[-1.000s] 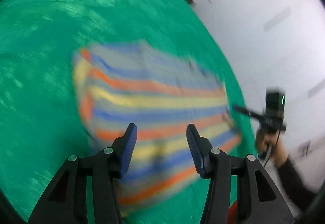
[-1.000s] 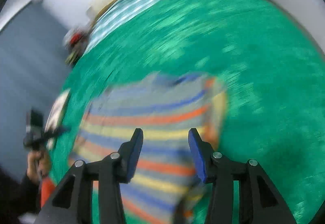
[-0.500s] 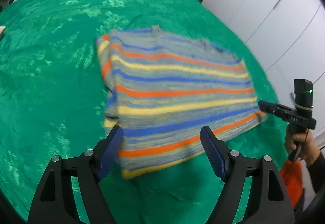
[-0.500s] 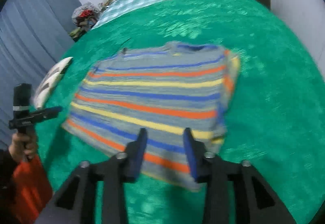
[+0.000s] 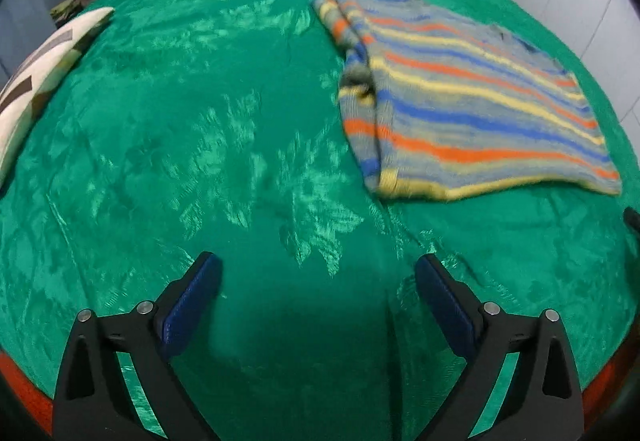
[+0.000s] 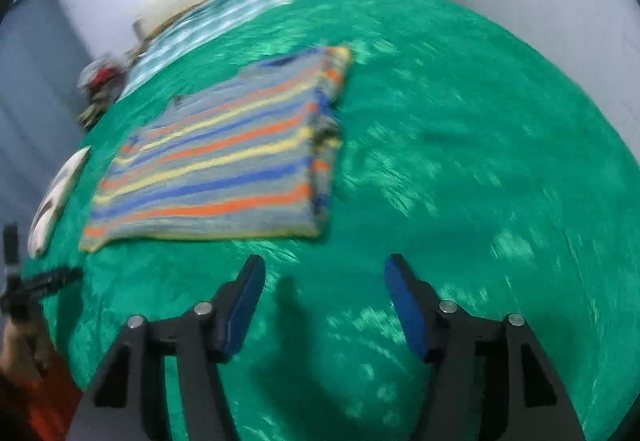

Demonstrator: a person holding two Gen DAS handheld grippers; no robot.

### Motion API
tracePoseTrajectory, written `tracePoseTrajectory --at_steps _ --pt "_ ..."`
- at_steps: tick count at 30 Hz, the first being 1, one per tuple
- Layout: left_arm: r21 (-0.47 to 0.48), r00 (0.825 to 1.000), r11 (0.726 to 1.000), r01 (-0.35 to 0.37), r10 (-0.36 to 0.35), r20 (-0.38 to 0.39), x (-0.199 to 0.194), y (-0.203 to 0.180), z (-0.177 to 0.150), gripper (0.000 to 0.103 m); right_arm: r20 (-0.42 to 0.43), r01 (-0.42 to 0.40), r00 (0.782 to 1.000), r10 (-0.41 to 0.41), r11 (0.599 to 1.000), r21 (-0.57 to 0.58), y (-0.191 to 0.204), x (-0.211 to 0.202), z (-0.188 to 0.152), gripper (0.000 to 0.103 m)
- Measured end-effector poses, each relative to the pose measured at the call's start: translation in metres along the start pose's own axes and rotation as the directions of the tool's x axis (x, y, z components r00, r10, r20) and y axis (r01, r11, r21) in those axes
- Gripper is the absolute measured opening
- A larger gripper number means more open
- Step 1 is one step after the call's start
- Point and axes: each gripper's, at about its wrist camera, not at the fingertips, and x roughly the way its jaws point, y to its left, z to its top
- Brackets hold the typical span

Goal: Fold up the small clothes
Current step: 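Open both grippers and withdraw from the folded sweater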

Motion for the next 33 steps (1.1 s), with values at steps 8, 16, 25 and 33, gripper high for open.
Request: tracePoseTrajectory --at_steps 8,16,25,33 --pt "0.026 1.0 1.0 -0.01 0.009 0.015 -0.002 -0.009 -0.006 0.102 0.0 0.108 0.994 -0.109 0.984 -0.143 0.007 0.004 -0.019 0.069" --pt "0.026 1.0 1.0 -0.003 0.002 0.022 0.004 -0.008 -0.007 0.103 -0.005 0.103 0.995 -0.104 0.984 -0.149 0.006 0.012 -0.02 0.073" --pt "0.043 0.999 0.999 0.017 -0.019 0.037 0.006 -0.006 -0.01 0.103 -0.035 0.15 0.986 -0.16 0.968 -0.201 0.015 0.019 -0.019 0.076" --pt "0.043 0.993 0.997 0.062 -0.066 0.093 -0.041 -0.034 -0.023 0.101 -0.085 0.087 0.992 -0.097 0.989 -0.116 0.005 0.008 -0.005 0.076"
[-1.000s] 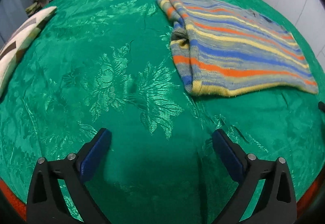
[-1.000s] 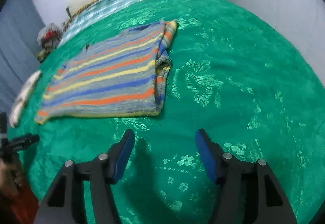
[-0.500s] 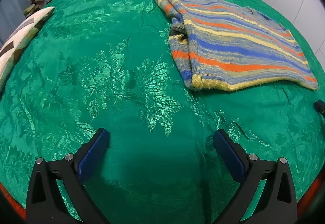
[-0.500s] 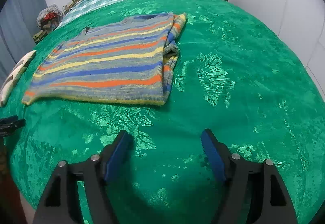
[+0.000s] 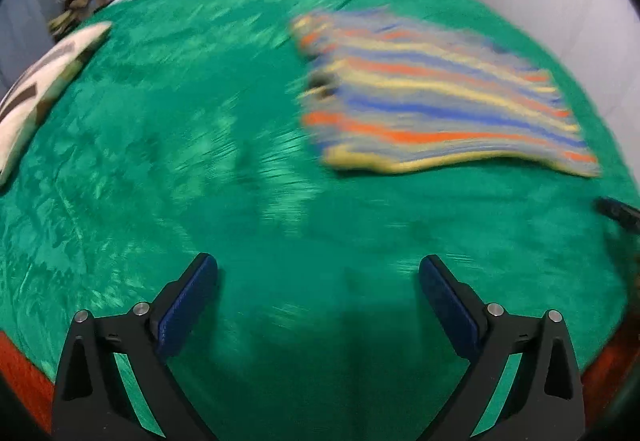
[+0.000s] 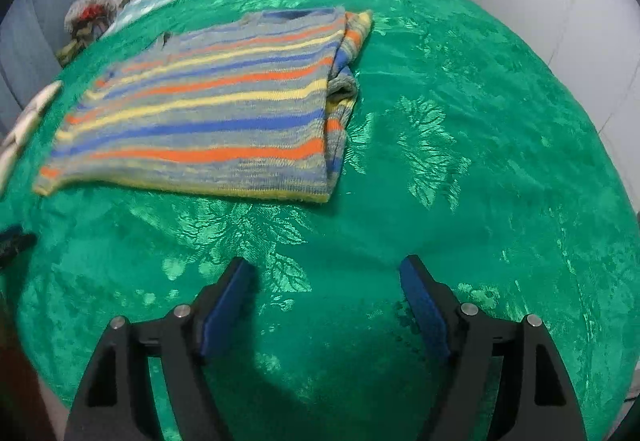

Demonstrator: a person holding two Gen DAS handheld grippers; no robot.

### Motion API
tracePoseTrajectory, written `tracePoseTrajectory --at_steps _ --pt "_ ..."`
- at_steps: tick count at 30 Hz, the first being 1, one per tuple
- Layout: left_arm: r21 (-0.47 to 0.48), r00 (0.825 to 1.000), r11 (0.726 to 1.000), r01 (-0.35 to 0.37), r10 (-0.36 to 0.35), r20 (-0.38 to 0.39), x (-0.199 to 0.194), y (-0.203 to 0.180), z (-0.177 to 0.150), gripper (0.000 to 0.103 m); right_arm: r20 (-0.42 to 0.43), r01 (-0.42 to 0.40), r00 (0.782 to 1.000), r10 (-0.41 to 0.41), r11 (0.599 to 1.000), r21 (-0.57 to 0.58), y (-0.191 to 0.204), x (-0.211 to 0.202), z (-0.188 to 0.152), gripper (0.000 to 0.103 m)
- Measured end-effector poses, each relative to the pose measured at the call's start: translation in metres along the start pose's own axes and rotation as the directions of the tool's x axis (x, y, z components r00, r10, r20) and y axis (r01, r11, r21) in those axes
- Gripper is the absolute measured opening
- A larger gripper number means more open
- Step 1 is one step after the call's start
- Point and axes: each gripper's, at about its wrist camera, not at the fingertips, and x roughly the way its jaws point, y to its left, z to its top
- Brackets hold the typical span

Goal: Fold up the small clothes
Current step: 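Open both grippers and withdraw from the folded sweater, then grasp the folded sweater edge with the left gripper while the right gripper grasps it, lift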

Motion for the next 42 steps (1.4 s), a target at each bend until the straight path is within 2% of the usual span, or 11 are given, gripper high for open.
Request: tracePoseTrajectory --at_steps 5,10,13,17,21,24,27,28,30,36,42 --pt "0.21 0.981 0.958 0.193 -0.196 -0.007 -0.012 -0.092 0.014 0.101 0.123 -0.108 0.989 0.083 0.971 0.212 -0.047 -0.026 0.006 0.076" --pt "0.426 0.932 0.834 0.351 -0.356 -0.071 0.012 -0.212 0.047 0.101 0.217 -0.225 0.963 0.158 0.916 0.331 -0.085 -0.033 0.011 0.076" --pt "0.519 0.93 0.779 0.352 -0.353 -0.101 0.041 -0.265 0.06 0.101 0.21 -0.311 0.946 0.247 0.876 0.369 -0.101 -0.023 0.03 0.075" --pt "0.547 0.939 0.764 0.342 -0.304 -0.162 0.088 -0.305 0.067 0.082 0.174 -0.35 0.935 0.308 0.881 0.318 -0.104 -0.006 0.074 0.074" --pt "0.58 0.94 0.749 0.322 -0.327 -0.1 0.094 -0.317 0.069 0.071 0.104 -0.459 0.887 0.449 0.839 0.291 -0.101 0.036 0.139 0.07" --pt "0.574 0.939 0.756 0.316 -0.335 -0.076 0.093 -0.317 0.074 0.025 0.033 -0.477 0.871 0.49 0.83 0.289 -0.09 0.081 0.183 0.068" --pt "0.543 0.935 0.771 0.333 -0.345 -0.084 0.093 -0.314 0.082 0.01 -0.036 -0.46 0.866 0.499 0.822 0.335 -0.077 0.129 0.212 0.059" --pt "0.527 0.93 0.776 0.347 -0.356 -0.09 0.092 -0.31 0.085 0.009 -0.039 -0.451 0.869 0.493 0.822 0.347 -0.072 0.139 0.217 0.051" --pt "0.469 0.917 0.796 0.382 -0.39 -0.086 0.084 -0.29 0.094 0.008 -0.057 -0.38 0.905 0.422 0.861 0.339 -0.06 0.146 0.229 0.008" --pt "0.215 0.88 0.863 0.458 -0.474 0.027 0.035 -0.186 0.117 0.008 0.03 -0.415 0.909 0.417 0.894 0.169 0.019 0.085 0.259 0.008" --pt "-0.058 0.895 0.898 0.435 -0.424 0.139 0.012 -0.053 0.108 0.008 -0.013 -0.454 0.891 0.453 0.891 -0.034 0.157 0.063 0.279 0.008"
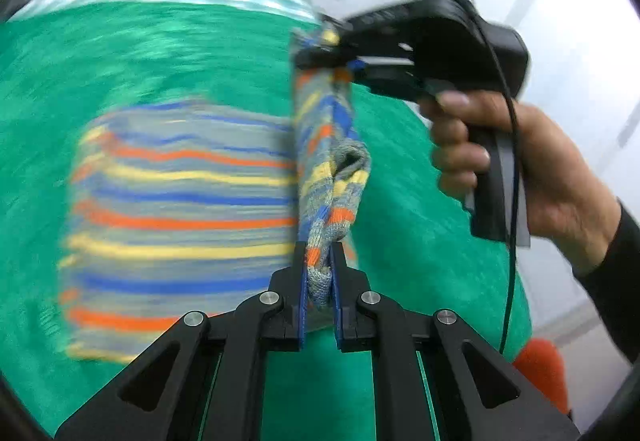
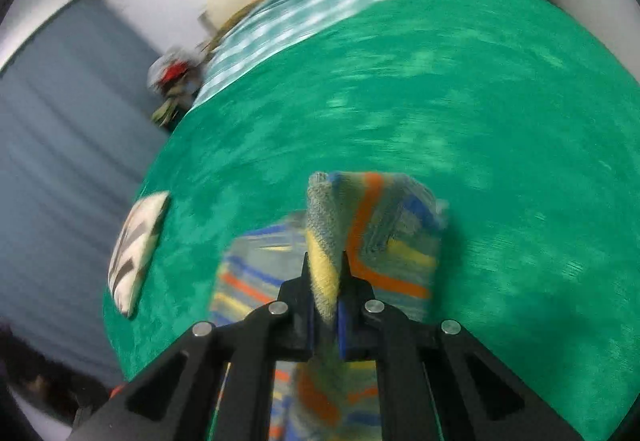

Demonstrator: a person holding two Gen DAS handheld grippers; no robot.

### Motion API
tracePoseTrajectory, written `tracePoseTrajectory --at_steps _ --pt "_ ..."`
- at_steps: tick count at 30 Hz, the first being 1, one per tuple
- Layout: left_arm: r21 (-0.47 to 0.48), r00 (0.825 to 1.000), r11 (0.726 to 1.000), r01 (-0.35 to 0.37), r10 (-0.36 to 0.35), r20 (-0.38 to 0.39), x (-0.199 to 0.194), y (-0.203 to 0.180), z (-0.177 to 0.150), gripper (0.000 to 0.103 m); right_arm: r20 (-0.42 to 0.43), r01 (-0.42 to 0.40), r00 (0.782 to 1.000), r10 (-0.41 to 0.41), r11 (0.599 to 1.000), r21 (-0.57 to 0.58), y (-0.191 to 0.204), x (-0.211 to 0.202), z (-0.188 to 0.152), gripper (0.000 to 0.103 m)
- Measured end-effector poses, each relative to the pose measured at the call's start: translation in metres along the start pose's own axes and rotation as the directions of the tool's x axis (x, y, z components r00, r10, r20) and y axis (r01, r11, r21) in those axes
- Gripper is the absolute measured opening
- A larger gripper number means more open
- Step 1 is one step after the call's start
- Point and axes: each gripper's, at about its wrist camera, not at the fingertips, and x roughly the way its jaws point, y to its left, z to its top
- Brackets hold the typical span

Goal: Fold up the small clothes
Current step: 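Grasp the folded sweater edge with the left gripper while the right gripper grasps it, lift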

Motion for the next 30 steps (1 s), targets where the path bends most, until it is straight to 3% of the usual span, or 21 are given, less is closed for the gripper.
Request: tracePoseTrajectory --at_steps 5,11,13,14,15,17,20,23,25,28,29,30 --pt "-0.183 0.998 0.981 -0.062 0.066 0.016 -0.028 0.076 -0.015 0.008 -0.092 0.003 0.996 -0.012 0.996 -0.094 0.083 0.078 -0.007 0.008" --pt "-0.241 0.989 0.96 -0.143 0.144 -0.013 -0.03 0.107 -0.035 0.009 -0.166 0.018 0.985 -0.041 0.99 -0.138 0.129 0.151 -0.03 0.008" --pt "-0.244 0.986 0.955 -0.169 0.165 -0.037 -0.028 0.116 -0.035 0.019 -0.182 -0.035 0.983 0.013 0.993 -0.116 0.129 0.163 -0.038 0.015" --pt "-0.253 0.979 0.946 -0.203 0.195 -0.058 -0.032 0.115 -0.038 0.037 -0.189 -0.056 0.981 0.036 0.993 -0.102 0.126 0.161 -0.038 0.021" --pt "-0.268 0.976 0.938 -0.218 0.208 -0.066 -0.034 0.119 -0.039 0.059 -0.194 -0.089 0.978 0.072 0.993 -0.082 0.127 0.161 -0.039 0.036" --pt "-0.313 0.979 0.928 -0.203 0.198 -0.047 -0.045 0.128 -0.045 0.066 -0.158 -0.138 0.979 0.125 0.988 -0.074 0.128 0.148 -0.043 0.046" --pt "-0.346 0.983 0.921 -0.178 0.186 -0.01 -0.061 0.134 -0.045 0.066 -0.078 -0.134 0.989 0.126 0.984 -0.113 0.119 0.108 -0.049 0.046" --pt "-0.322 0.987 0.936 -0.142 0.157 0.023 -0.066 0.128 -0.037 0.067 -0.022 -0.016 1.0 0.012 0.975 -0.221 0.099 0.062 -0.07 0.046" --pt "-0.29 0.99 0.948 -0.128 0.138 0.014 -0.053 0.119 -0.027 0.07 -0.023 0.012 1.0 -0.019 0.967 -0.255 0.089 0.041 -0.089 0.046" --pt "-0.2 0.982 0.962 -0.188 0.181 -0.051 -0.028 0.107 -0.022 0.07 -0.088 -0.123 0.991 0.105 0.962 -0.242 0.076 0.02 -0.133 0.048" --pt "-0.168 0.964 0.95 -0.262 0.248 -0.1 -0.014 0.108 -0.023 0.061 -0.112 -0.149 0.986 0.124 0.955 -0.256 0.074 0.018 -0.151 0.048" --pt "-0.165 0.949 0.939 -0.303 0.282 -0.137 -0.007 0.114 -0.025 0.042 -0.152 -0.135 0.984 0.094 0.95 -0.283 0.073 0.025 -0.173 0.047"
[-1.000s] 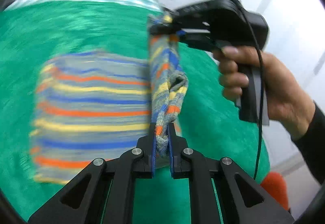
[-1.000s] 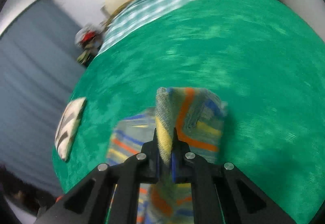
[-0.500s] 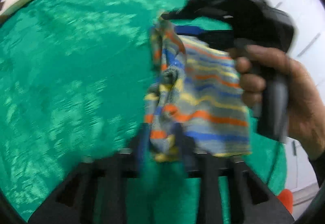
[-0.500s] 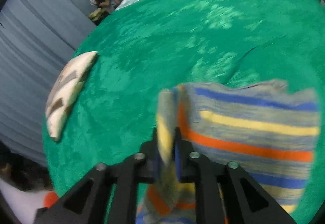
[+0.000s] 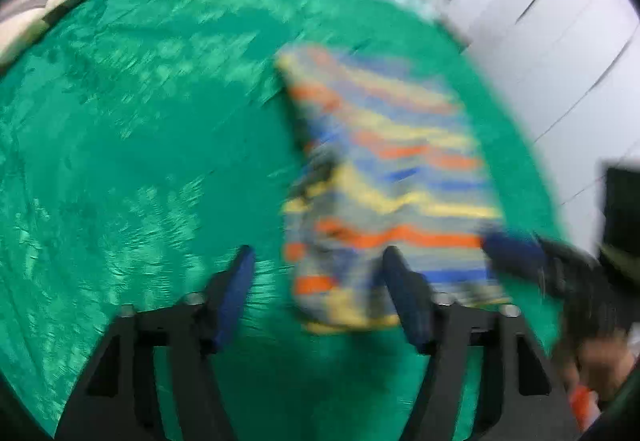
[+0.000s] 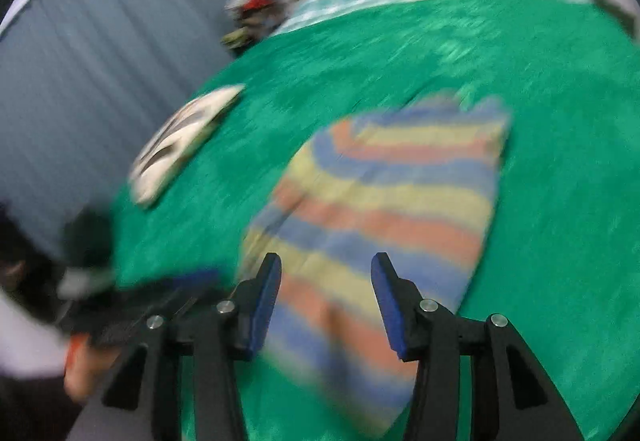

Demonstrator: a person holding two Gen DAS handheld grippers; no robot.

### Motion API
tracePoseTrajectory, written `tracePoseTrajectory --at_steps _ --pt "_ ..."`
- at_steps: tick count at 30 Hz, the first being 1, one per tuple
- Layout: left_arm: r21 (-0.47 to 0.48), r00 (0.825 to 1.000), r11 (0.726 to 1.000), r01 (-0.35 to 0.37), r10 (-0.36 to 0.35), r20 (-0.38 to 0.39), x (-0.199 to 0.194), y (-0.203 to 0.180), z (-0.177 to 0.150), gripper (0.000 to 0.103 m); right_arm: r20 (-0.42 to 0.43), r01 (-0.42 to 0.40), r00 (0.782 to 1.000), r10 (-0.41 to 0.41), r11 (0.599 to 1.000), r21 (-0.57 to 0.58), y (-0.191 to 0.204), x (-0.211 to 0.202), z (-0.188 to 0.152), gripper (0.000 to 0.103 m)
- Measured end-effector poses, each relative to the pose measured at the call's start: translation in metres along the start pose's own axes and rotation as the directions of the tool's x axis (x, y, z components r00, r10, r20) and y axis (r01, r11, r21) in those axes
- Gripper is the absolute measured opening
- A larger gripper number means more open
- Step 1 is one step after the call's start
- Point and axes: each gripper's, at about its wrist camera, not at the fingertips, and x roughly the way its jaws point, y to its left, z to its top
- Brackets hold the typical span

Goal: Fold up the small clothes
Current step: 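Grasp the folded sweater edge with the left gripper while the right gripper grasps it, lift, then lower the folded sweater onto the bed and open both grippers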

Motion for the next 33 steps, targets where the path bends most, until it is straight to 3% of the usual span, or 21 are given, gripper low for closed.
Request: tracePoseTrajectory --at_steps 2,4,6,11,15,19,20,23,25,26,28,29,32,33 --pt "-0.046 0.999 0.999 0.006 -0.008 -0.037 0.01 0.013 0.001 0.038 -0.123 0.114 0.986 -0.116 0.993 -0.021 -0.006 0.027 -0.044 0.042" --pt "-0.061 1.0 0.998 0.009 -0.011 -0.028 0.003 0.02 -0.002 0.038 -0.041 0.17 0.984 -0.173 0.983 -0.07 0.0 0.019 -0.065 0.035" --pt "-0.024 0.999 0.999 -0.022 0.022 -0.027 -0.003 0.017 -0.004 0.047 -0.036 0.198 0.979 -0.201 0.978 -0.071 0.005 0.015 -0.07 0.035" --pt "-0.073 0.999 0.997 0.015 -0.012 0.036 -0.033 0.025 0.0 0.064 -0.026 0.201 0.979 -0.202 0.978 -0.049 0.007 -0.003 -0.071 0.035" --pt "-0.052 0.988 0.991 0.127 -0.122 0.092 -0.04 0.016 0.035 0.078 0.054 0.208 0.977 -0.206 0.977 -0.041 0.014 -0.03 -0.055 0.035" --pt "0.023 0.99 0.995 0.102 -0.103 0.091 -0.015 -0.01 0.072 0.078 0.123 0.236 0.966 -0.229 0.971 -0.044 0.019 -0.038 -0.02 0.035" --pt "0.019 0.993 0.997 0.079 -0.08 0.089 -0.004 -0.013 0.078 0.07 0.132 0.239 0.964 -0.231 0.97 -0.041 0.02 -0.036 -0.013 0.035" --pt "-0.052 1.0 0.998 -0.023 0.023 0.008 0.038 0.01 0.091 0.024 0.124 0.23 0.966 -0.225 0.973 -0.027 0.016 -0.013 -0.002 0.036" --pt "-0.069 0.998 0.996 -0.049 0.046 -0.05 0.06 0.025 0.087 0.017 0.023 0.217 0.976 -0.217 0.976 -0.001 0.005 0.023 -0.007 0.039" --pt "-0.057 0.997 0.996 -0.072 0.069 -0.047 0.061 0.028 0.085 0.003 -0.054 0.212 0.976 -0.212 0.977 0.01 -0.002 0.042 -0.018 0.039" --pt "-0.054 0.998 0.997 -0.061 0.059 -0.027 0.047 0.033 0.079 0.005 -0.002 0.24 0.971 -0.24 0.971 -0.018 0.005 0.035 -0.023 0.039" --pt "-0.064 0.999 0.997 -0.048 0.047 -0.017 0.04 0.035 0.076 0.014 -0.003 0.255 0.967 -0.255 0.967 -0.019 0.01 0.029 -0.023 0.039" --pt "-0.104 0.999 0.995 -0.001 0.005 0.04 0.01 0.046 0.057 0.072 0.049 0.261 0.965 -0.259 0.965 -0.023 0.027 0.005 -0.029 0.039" --pt "-0.099 0.997 0.995 0.001 0.006 0.072 -0.002 0.048 0.049 0.085 0.07 0.277 0.959 -0.274 0.96 -0.038 0.034 -0.001 -0.033 0.04"
